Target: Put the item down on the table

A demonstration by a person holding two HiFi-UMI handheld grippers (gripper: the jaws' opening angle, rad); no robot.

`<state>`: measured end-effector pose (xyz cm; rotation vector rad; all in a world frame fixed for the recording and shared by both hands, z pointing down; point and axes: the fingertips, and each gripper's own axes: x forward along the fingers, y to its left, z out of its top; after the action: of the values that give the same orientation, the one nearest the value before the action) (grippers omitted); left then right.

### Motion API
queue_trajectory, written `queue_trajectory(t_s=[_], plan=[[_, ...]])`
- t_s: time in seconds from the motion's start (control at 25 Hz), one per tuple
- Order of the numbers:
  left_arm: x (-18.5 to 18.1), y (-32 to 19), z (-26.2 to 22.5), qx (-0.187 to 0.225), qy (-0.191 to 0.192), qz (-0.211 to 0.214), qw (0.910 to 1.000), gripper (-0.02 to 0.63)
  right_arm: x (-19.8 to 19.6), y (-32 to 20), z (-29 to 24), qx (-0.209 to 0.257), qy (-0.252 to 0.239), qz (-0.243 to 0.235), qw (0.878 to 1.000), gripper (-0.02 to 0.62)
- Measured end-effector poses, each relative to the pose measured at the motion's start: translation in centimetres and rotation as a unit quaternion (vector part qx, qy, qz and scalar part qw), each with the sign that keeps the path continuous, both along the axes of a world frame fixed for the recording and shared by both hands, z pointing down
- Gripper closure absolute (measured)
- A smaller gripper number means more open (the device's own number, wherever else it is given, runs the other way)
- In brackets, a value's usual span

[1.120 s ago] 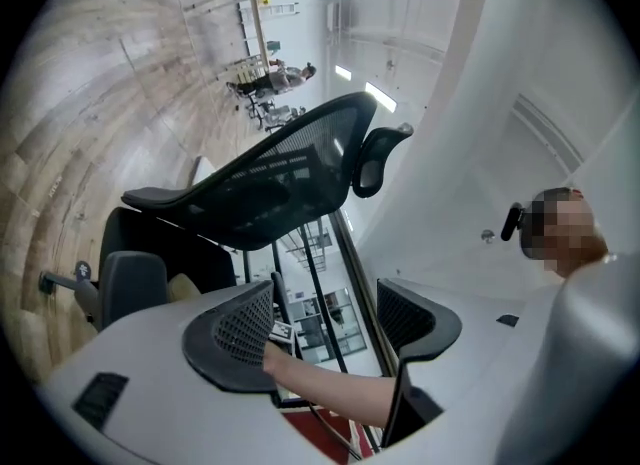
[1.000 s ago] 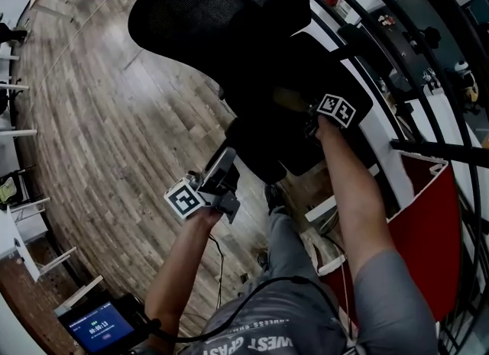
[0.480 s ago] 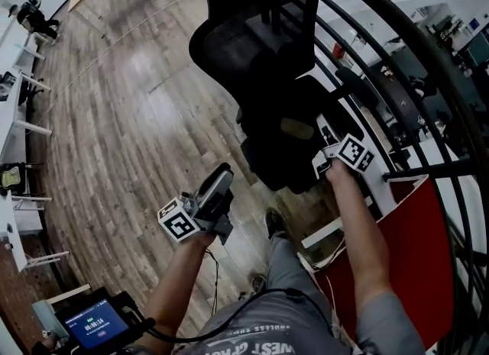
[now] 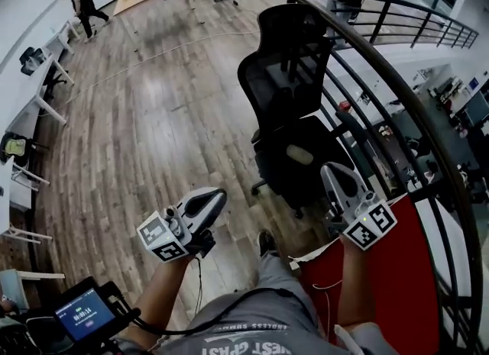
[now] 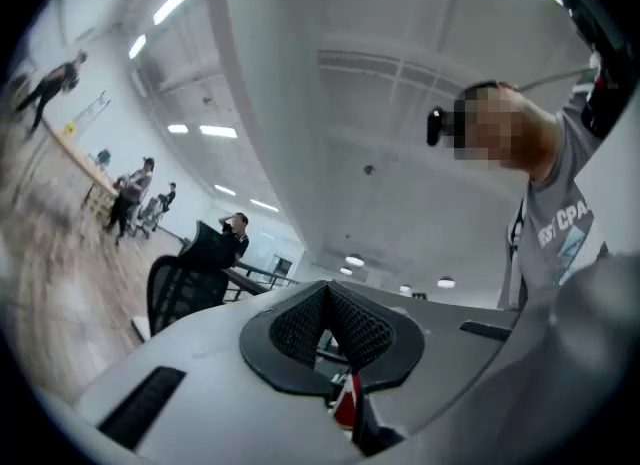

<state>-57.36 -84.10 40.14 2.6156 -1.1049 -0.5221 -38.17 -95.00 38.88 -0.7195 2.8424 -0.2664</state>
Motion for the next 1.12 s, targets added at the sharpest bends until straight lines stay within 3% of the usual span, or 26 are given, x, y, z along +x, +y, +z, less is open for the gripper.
queue_trajectory(t_s=[0.12,0.24,0.44,0.56,0.76,1.12], plan=[[-0.1,7.6,-3.2,0.038,-0.116,-0.035,0.9919,0.604,-0.8,9.5,-5.2,0.084,0.053,-0.017,0.995,0.592],[-0.3,15.3,-6.8,0.084,-0.161,-0.059,0.9816,0.604,-1.0,17.7,-7.9,0.129,0.089,-0.025,0.987,0.592],[-3.5,26.2,-8.7,0.089,-0.178,-0.114,0.9732,0.604,0.1,28.2,-10.2,0.152,0.093,-0.017,0.984,0.592],[-5.0,30.7,-10.7,0.11,-0.168,-0.131,0.9709,0.604,0.5,32.5,-12.0,0.17,0.109,-0.004,0.979,0.592],[-3.8,35.5,-15.3,0.146,-0.155,-0.12,0.9697,0.604,2.8,38.7,-15.8,0.186,0.119,0.015,0.975,0.592],[-0.7,43.1,-15.4,0.134,-0.182,-0.131,0.9653,0.604,6.3,46.2,-17.9,0.203,0.13,0.024,0.97,0.592]])
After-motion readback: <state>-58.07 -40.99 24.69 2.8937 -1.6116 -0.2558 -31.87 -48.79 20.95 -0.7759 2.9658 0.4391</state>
